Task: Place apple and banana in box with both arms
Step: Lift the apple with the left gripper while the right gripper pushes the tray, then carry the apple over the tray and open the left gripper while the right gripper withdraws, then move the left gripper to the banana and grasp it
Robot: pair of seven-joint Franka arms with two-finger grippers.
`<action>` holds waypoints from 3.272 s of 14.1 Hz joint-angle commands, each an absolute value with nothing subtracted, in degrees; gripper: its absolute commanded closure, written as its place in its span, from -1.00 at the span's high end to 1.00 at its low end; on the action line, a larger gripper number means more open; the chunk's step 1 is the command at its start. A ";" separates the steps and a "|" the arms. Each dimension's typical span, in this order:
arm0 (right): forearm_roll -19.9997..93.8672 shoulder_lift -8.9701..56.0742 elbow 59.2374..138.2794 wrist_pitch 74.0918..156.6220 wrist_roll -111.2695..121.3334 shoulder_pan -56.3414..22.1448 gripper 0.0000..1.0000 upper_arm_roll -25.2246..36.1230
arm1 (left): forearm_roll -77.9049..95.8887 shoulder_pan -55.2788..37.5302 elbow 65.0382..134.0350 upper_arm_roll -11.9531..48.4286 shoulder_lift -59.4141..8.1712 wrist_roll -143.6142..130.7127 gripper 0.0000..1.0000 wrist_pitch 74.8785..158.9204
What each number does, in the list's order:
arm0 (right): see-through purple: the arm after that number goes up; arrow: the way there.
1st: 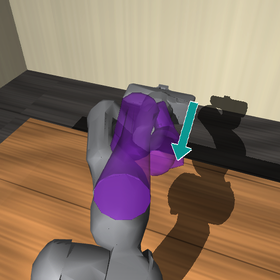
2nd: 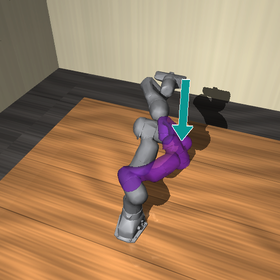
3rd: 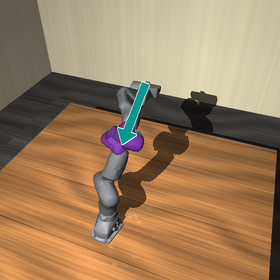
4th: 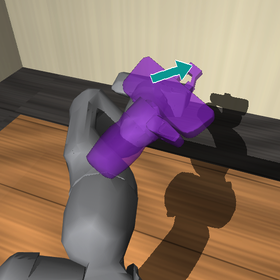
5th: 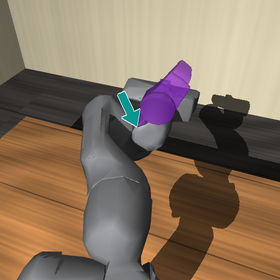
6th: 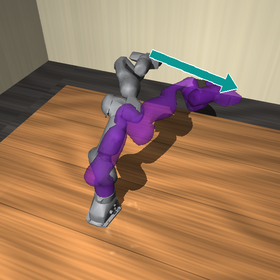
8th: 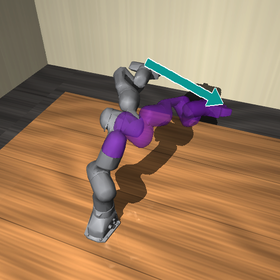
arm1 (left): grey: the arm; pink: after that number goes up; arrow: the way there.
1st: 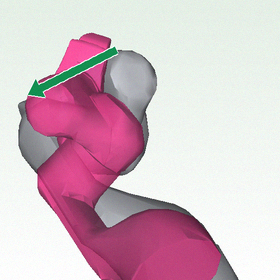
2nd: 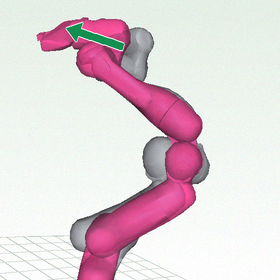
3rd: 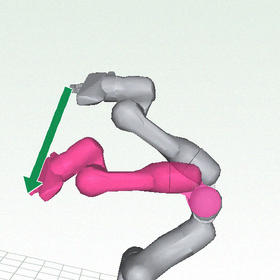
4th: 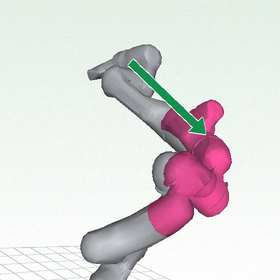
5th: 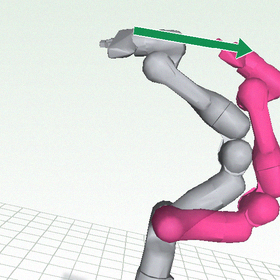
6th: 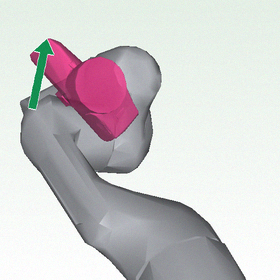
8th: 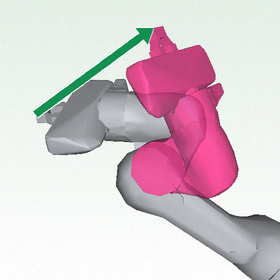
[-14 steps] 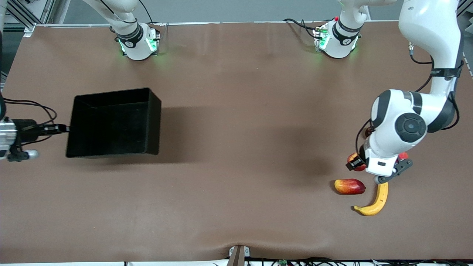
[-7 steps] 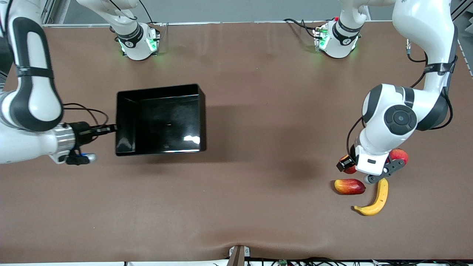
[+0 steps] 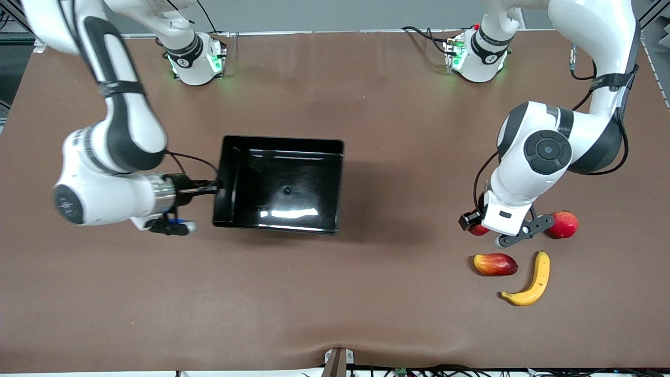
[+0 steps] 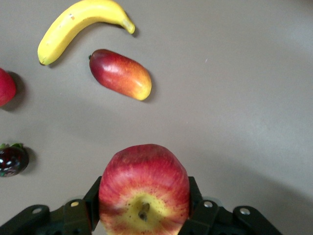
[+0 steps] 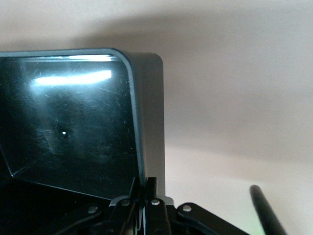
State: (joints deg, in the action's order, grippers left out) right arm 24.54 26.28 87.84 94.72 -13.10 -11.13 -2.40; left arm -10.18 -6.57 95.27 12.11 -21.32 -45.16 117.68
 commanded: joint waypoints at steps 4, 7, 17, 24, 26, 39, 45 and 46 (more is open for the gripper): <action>29.42 31.36 87.54 108.86 -22.32 -21.87 -1.00 -1.85 | -10.72 -6.50 95.54 17.48 -17.23 -48.34 -1.00 112.68; 30.59 36.72 87.19 118.10 -22.24 -25.91 -1.00 -1.85 | -10.55 -6.68 95.27 20.47 -17.40 -48.34 -1.00 112.68; 28.92 38.94 84.56 120.15 -21.09 -28.83 1.00 -1.67 | -10.02 -13.96 94.75 22.68 -26.35 -54.91 -1.00 118.03; 28.83 36.49 68.57 91.09 -20.65 -19.26 1.00 -1.06 | -12.83 -16.87 93.16 22.50 -36.73 -56.16 -1.00 122.42; 29.00 35.68 65.84 84.58 -20.30 -14.44 1.00 -0.53 | -12.83 -16.87 93.34 22.33 -39.10 -56.34 -1.00 124.71; -2.89 19.35 66.00 75.56 -8.89 -3.43 1.00 -0.61 | -12.92 -7.41 88.69 21.89 -29.44 -45.67 1.00 114.10; -1.58 1.25 95.67 95.77 -8.44 -1.50 1.00 -0.53 | -27.99 7.80 87.80 21.88 -35.93 -21.55 0.90 120.56; -1.58 -0.68 98.41 97.37 -8.52 -1.06 1.00 -0.44 | -30.39 9.56 87.54 21.88 -37.86 -20.14 0.90 122.85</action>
State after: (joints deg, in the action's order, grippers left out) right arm -1.02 7.09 86.72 92.21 -8.74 -2.63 0.19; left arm -25.15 7.62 88.88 21.10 -34.51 -22.65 119.73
